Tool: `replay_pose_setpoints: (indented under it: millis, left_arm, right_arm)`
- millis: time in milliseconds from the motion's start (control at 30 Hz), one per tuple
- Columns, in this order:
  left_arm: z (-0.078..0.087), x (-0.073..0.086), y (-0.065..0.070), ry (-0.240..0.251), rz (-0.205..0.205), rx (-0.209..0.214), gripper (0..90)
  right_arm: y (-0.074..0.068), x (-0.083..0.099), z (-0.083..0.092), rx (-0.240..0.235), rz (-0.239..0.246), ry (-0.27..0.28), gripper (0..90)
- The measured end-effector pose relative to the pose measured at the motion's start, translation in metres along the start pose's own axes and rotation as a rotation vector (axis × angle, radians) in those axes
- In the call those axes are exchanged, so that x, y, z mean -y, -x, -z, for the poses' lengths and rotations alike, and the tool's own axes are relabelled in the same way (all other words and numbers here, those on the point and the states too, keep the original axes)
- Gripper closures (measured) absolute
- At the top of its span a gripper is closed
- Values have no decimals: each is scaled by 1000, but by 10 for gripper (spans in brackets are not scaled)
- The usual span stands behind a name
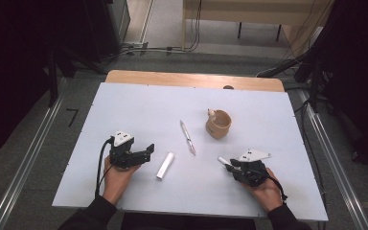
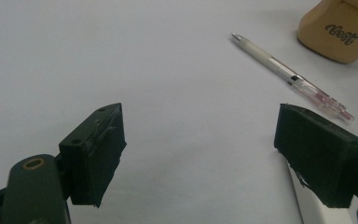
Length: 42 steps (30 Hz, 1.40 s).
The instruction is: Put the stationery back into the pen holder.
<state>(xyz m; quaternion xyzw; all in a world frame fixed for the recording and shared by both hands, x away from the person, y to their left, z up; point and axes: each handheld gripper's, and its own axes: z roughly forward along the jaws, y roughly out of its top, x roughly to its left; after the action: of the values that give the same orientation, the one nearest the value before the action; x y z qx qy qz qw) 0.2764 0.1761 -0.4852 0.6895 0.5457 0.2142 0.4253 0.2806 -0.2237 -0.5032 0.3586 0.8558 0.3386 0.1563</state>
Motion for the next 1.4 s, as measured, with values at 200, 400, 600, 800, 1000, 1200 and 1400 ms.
replay_pose_setpoints:
  millis: [200, 400, 600, 800, 1000, 1200, 1400]
  left_arm:
    - [0, 0, 0, -1, 0, 2, 161]
    - [0, 0, 0, -1, 2, 3, 161]
    - [0, 0, 0, -3, 1, 7, 161]
    - [0, 0, 1, -3, 1, 8, 161]
    - [0, 0, 2, -2, 3, 14, 162]
    - [1, 0, 4, 1, 5, 23, 162]
    - [2, 0, 7, 1, 2, 34, 162]
  right_arm:
    - [0, 0, 0, -8, -8, -2, 729]
    - [1, 0, -1, -14, -8, 1, 739]
    - [1, 0, -1, -19, -10, -1, 764]
    - [1, -1, -1, -19, -17, -8, 768]
    - [4, -1, -1, -37, -46, -10, 769]
    - [4, -1, 0, -34, -56, -11, 770]
    - [6, -2, 3, -35, -77, 1, 769]
